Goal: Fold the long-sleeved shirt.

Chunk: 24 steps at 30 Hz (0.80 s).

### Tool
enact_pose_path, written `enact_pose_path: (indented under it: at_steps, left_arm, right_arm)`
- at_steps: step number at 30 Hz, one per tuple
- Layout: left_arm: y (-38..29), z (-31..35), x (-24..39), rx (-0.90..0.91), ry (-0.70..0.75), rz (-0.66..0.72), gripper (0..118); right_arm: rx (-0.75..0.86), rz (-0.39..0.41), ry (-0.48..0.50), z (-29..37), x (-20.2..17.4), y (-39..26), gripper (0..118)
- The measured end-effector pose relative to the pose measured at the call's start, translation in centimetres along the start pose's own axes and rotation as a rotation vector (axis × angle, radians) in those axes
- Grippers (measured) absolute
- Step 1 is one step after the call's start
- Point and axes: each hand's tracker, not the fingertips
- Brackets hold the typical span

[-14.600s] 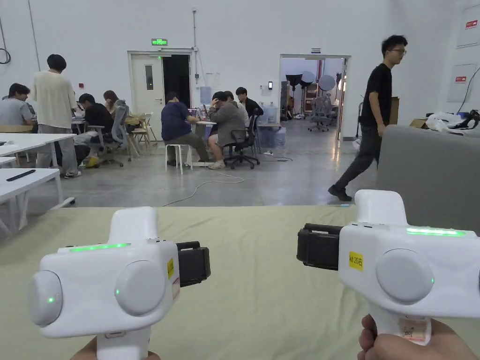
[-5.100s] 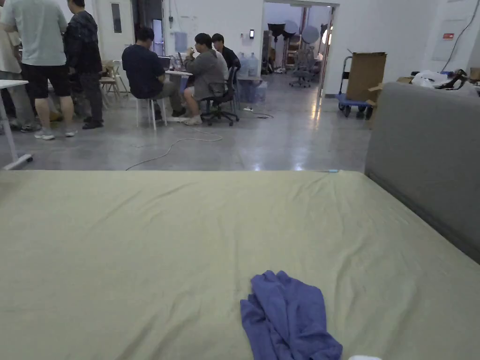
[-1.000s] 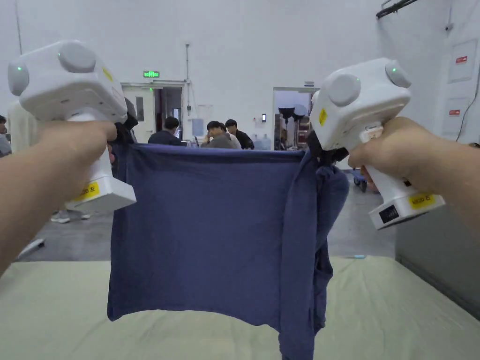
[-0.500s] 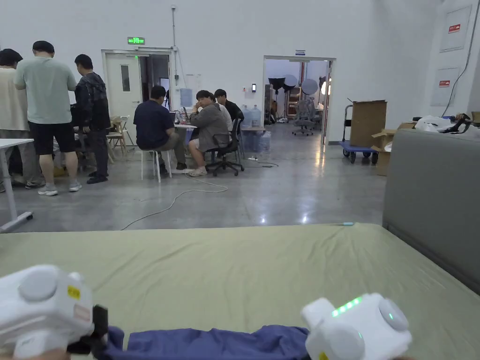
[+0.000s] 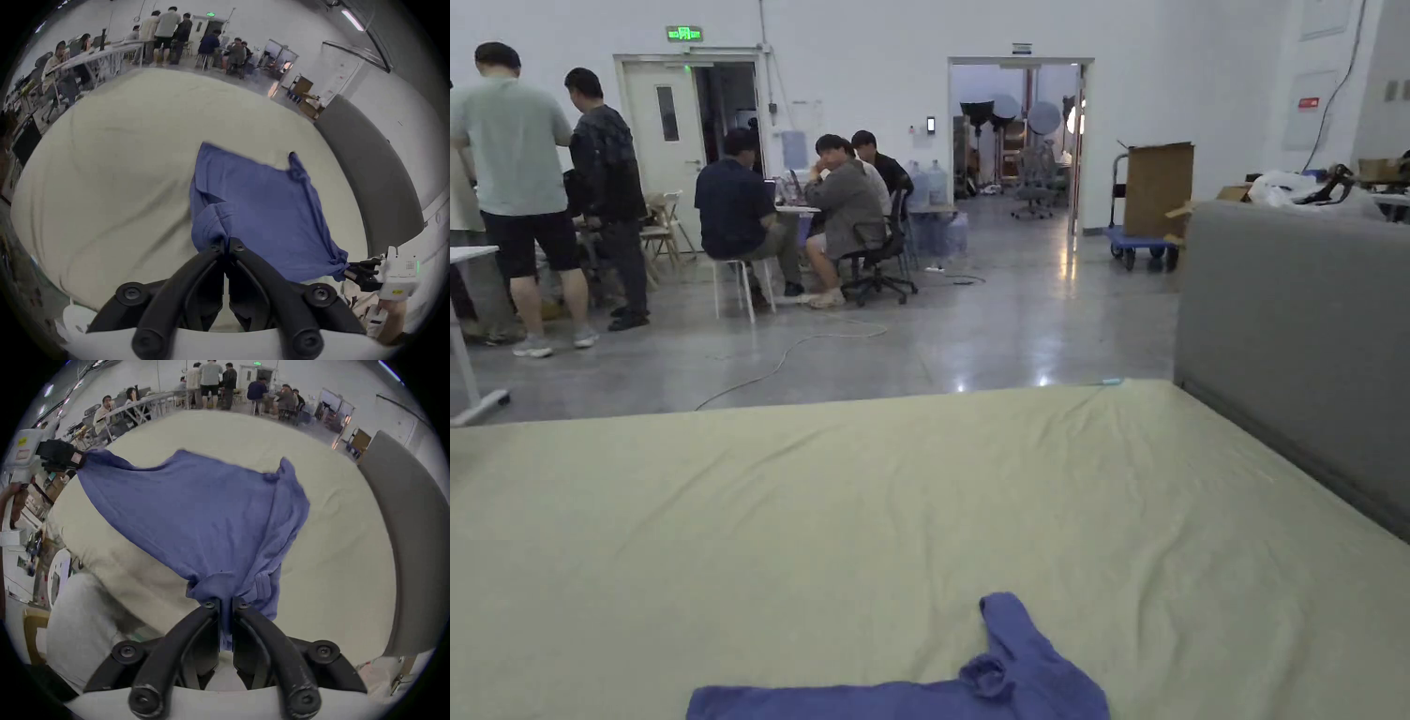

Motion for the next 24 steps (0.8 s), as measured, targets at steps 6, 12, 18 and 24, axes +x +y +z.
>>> enact_pose_path:
  at_steps: [6, 12, 18, 24]
  left_arm:
    - [-5.0, -5.7, -5.0, -0.155, 0.098, 0.075, 0]
    - [-7.6, -10.5, -7.6, -0.24, 0.152, 0.08, 0]
    - [-5.5, -7.7, -5.7, -0.193, 0.116, 0.093, 48]
    - [-5.5, 0.4, -1.3, 0.178, -0.11, 0.068, 118]
  right_arm:
    - [-0.175, -0.073, -0.012, -6.3, -1.5, -1.2, 4]
    - [-0.226, -0.171, -0.001, -9.5, -1.5, -0.5, 4]
    - [-0.237, -0.269, 0.09, -6.3, 1.2, 0.5, 33]
    - [0.151, -0.372, 0.002, 4.3, 3.6, 1.0, 103]
